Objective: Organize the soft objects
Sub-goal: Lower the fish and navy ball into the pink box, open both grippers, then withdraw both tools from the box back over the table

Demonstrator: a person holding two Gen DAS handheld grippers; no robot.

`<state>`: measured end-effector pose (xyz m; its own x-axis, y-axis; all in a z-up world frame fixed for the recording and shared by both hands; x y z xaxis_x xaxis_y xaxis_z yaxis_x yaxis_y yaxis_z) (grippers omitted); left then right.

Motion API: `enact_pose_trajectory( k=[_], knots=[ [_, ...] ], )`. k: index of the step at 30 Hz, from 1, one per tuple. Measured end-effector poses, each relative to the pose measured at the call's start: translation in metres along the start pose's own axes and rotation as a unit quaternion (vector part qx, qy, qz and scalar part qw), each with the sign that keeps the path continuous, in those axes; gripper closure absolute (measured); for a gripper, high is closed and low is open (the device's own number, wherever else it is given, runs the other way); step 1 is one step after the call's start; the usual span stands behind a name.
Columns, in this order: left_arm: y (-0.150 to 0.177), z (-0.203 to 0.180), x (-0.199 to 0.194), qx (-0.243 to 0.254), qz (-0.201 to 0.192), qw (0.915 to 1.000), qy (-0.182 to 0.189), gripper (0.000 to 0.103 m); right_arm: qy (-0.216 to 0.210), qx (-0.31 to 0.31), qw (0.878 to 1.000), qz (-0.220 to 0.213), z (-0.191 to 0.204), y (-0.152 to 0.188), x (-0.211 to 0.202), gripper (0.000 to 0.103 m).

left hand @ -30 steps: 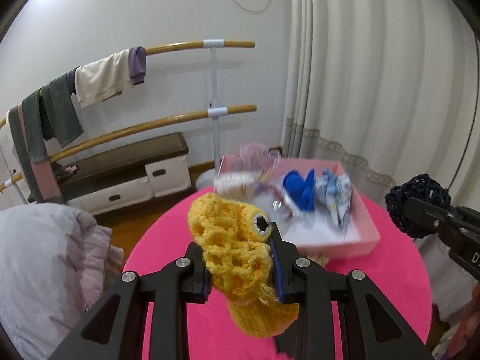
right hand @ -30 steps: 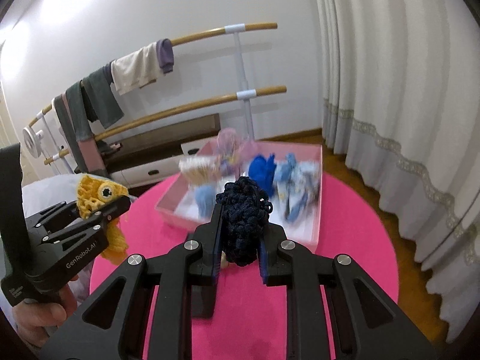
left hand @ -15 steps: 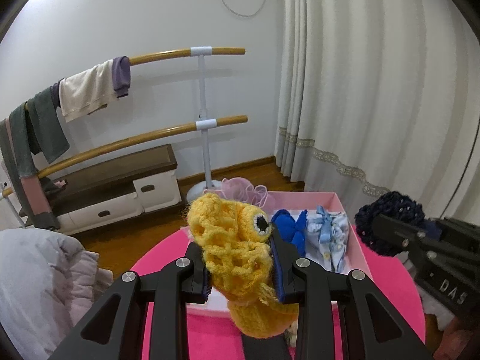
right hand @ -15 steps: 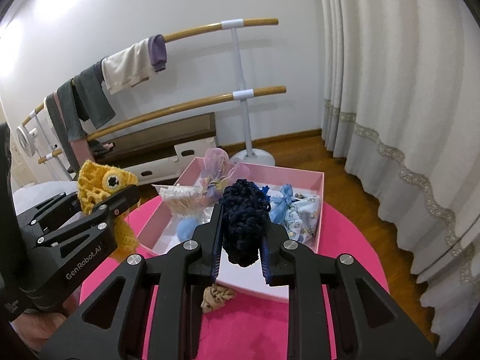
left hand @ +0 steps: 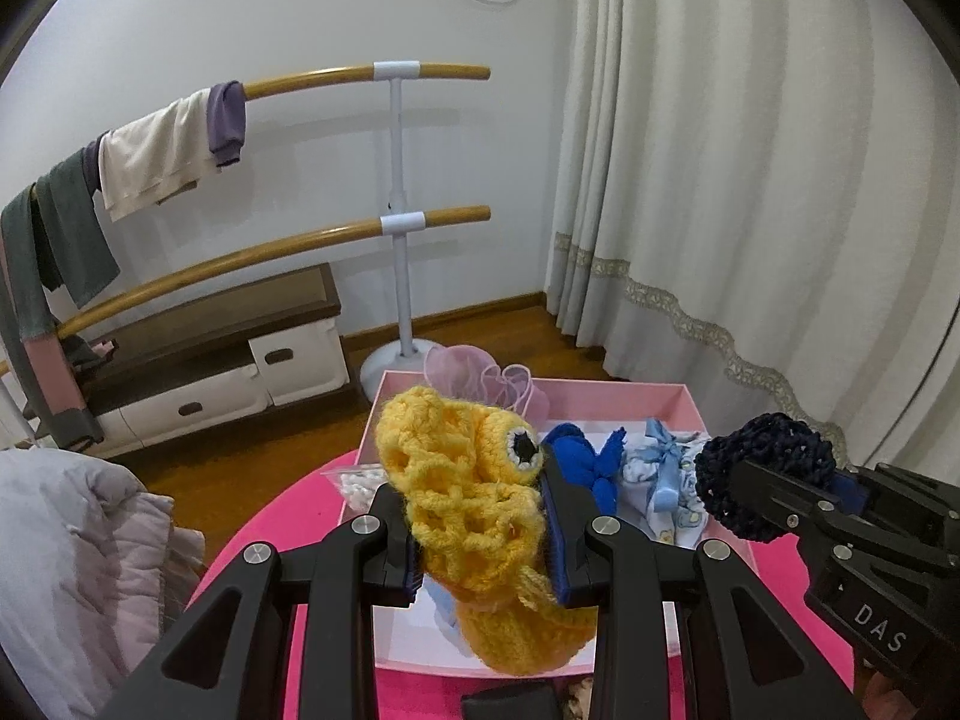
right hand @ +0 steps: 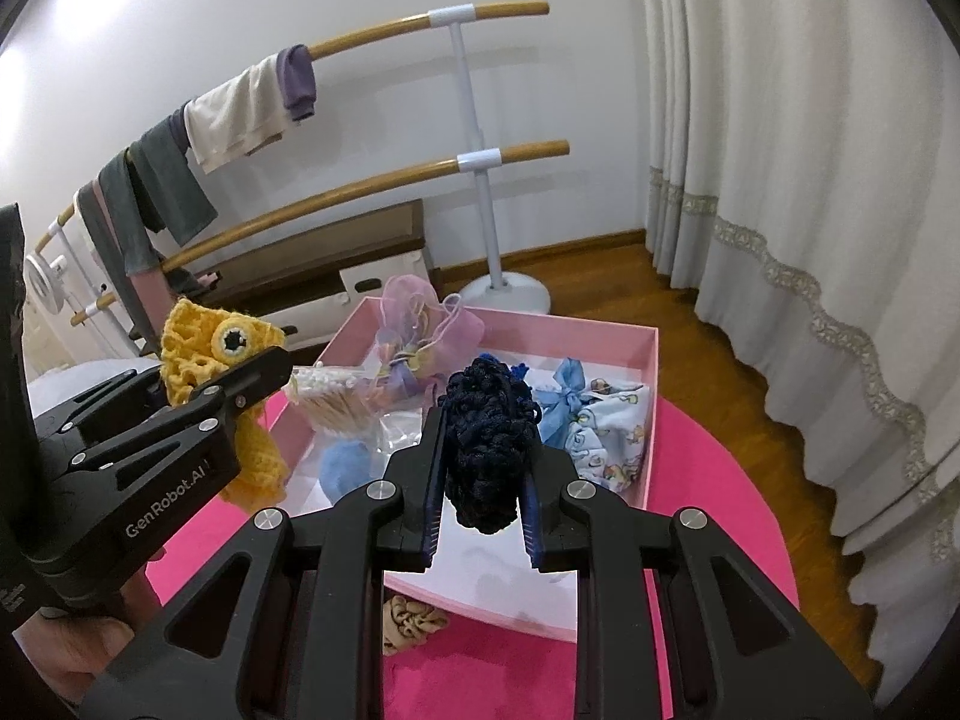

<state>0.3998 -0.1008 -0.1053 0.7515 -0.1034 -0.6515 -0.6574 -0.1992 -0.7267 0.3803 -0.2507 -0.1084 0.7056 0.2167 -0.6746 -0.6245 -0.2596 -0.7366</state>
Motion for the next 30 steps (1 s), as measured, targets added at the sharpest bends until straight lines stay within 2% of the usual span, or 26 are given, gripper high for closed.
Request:
enact_pose_trajectory(
  k=[6, 12, 13, 14, 15, 16, 17, 18, 19, 20, 25, 30],
  knots=[
    [-0.011, 0.001, 0.028, -0.003, 0.010, 0.9999, 0.003, 0.074, -0.001, 0.002, 1.000, 0.013, -0.002, 0.001, 0.014, 0.082],
    [-0.019, 0.000, 0.064, 0.004, 0.035, 0.9994, 0.005, 0.069, -0.003, 0.008, 0.999, 0.037, -0.005, 0.008, 0.036, 0.077],
    [-0.021, -0.001, 0.072, 0.006, 0.037, 0.9993, 0.000, 0.061, -0.004, 0.012, 0.999, 0.043, -0.006, 0.010, 0.042, 0.073],
    [-0.023, 0.000, 0.076, 0.006, 0.037, 0.9993, -0.004, 0.045, -0.003, 0.013, 0.999, 0.046, -0.008, 0.012, 0.044, 0.067],
    [-0.024, -0.001, 0.078, 0.008, 0.034, 0.9994, -0.007, 0.035, -0.004, 0.016, 0.999, 0.048, -0.009, 0.014, 0.047, 0.064],
    [-0.026, -0.001, 0.080, 0.008, 0.026, 0.9996, -0.011, 0.019, -0.004, 0.018, 0.999, 0.048, -0.010, 0.015, 0.048, 0.056],
    [-0.026, -0.001, 0.079, 0.008, 0.016, 0.9997, -0.013, 0.007, -0.002, 0.021, 0.999, 0.048, -0.011, 0.017, 0.048, 0.042],
    [-0.025, 0.000, 0.077, 0.009, 0.009, 0.9998, -0.014, 0.002, 0.002, 0.021, 0.999, 0.048, -0.012, 0.019, 0.048, 0.032],
    [-0.025, 0.001, 0.074, 0.009, -0.002, 0.9999, -0.014, 0.000, 0.006, 0.022, 0.999, 0.045, -0.013, 0.020, 0.046, 0.013],
    [-0.025, 0.001, 0.073, 0.010, -0.007, 0.9998, -0.016, 0.000, 0.012, 0.022, 0.999, 0.041, -0.013, 0.022, 0.043, 0.001],
    [-0.026, 0.008, 0.068, 0.010, -0.024, 0.9992, -0.030, 0.000, 0.029, 0.036, 0.998, 0.036, -0.017, 0.027, 0.031, 0.000],
    [-0.014, 0.017, 0.051, 0.002, -0.040, 0.9986, -0.034, 0.000, 0.035, 0.048, 0.998, 0.023, -0.016, 0.030, 0.013, 0.000]
  ],
)
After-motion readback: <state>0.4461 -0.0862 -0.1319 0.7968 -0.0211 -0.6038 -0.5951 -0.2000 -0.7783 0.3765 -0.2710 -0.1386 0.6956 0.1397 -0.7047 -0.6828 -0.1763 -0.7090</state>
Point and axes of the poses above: each gripper's, at about its wrist camera, not at the fingertips, and x roughly the way its jaws point, z to its left, y to its underside, the point moved 1 cm from there along x, roughly the way its jaws point, and after that the axes turned 14 degrees about -x, right-handed, at the moved point
